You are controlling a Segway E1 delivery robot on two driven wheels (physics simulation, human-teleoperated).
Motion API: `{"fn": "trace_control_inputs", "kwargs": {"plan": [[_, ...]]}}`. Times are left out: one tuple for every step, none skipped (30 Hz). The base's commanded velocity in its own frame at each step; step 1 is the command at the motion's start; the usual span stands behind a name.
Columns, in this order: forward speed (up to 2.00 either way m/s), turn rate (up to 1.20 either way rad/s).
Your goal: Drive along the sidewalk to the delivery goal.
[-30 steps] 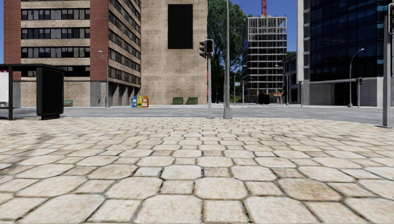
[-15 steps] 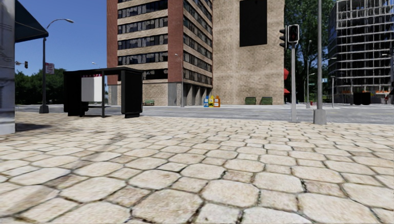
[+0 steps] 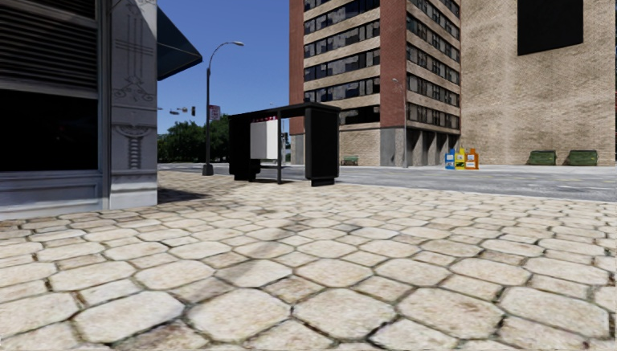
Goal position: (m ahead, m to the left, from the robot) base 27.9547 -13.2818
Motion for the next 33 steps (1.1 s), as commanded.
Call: {"fn": "trace_control_inputs", "kwargs": {"plan": [[2.00, 0.83], [2.00, 0.83], [2.00, 0.83], [2.00, 0.83], [2.00, 0.83], [2.00, 0.83], [2.00, 0.83], [2.00, 0.83], [2.00, 0.83], [2.00, 0.83], [2.00, 0.83], [2.00, 0.83], [2.00, 0.83], [2.00, 0.83], [2.00, 0.81], [2.00, -0.01], [2.00, -0.01], [2.00, 0.00], [2.00, 0.00], [2.00, 0.00], [2.00, 0.00], [2.00, 0.00], [2.00, 0.00], [2.00, 0.00], [2.00, -0.43], [2.00, -0.55], [2.00, -0.61], [2.00, -0.61], [2.00, -0.63], [2.00, -0.63], [2.00, -0.63], [2.00, -0.63], [2.00, -0.63]]}}
